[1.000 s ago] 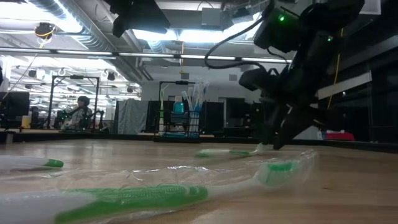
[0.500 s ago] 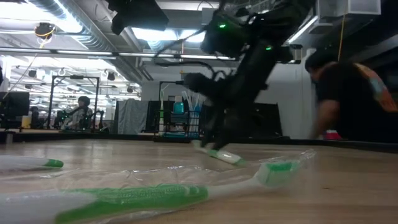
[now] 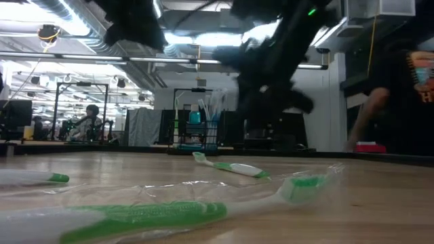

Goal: Pick & Place toothbrushing station
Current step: Put the green toothbrush into the wire organizer

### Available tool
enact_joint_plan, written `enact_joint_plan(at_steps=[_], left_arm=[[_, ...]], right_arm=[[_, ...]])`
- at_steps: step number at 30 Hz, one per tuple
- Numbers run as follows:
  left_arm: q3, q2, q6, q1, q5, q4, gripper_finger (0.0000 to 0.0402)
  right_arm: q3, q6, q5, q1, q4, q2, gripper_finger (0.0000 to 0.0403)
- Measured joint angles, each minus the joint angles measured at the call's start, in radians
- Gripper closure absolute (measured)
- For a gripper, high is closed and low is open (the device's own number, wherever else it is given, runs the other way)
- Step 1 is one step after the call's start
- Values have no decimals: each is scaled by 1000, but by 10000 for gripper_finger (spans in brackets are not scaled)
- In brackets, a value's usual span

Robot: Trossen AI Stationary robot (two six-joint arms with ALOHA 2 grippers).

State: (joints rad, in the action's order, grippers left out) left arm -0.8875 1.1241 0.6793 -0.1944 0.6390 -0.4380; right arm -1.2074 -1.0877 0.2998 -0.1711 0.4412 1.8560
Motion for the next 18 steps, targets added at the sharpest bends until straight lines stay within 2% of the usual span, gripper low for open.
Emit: enact_joint_plan(at_steps=[3,5,9,13,15,18], left_arm=[[1,5,81,0,23,-85,314],[1,1,92,-8,63,-78,314],[-2,-23,71,-33,124,-31,314],[-2,-24,118,-35,137,-79,313],[-2,-17,200,-35,126,-137,313],[0,2,416,-35,95,-254,313]], right_arm=[[32,-51,74,-58,73,-55,293],[81,-106,95,-91,90,-91,293],[196,-234,112,-133,83,-155,293],[301,-309,146,-185,27,-232,293],[343,-309,197,-225,-20,-290,293],[386,-288,272,-291,-72,-380,293]])
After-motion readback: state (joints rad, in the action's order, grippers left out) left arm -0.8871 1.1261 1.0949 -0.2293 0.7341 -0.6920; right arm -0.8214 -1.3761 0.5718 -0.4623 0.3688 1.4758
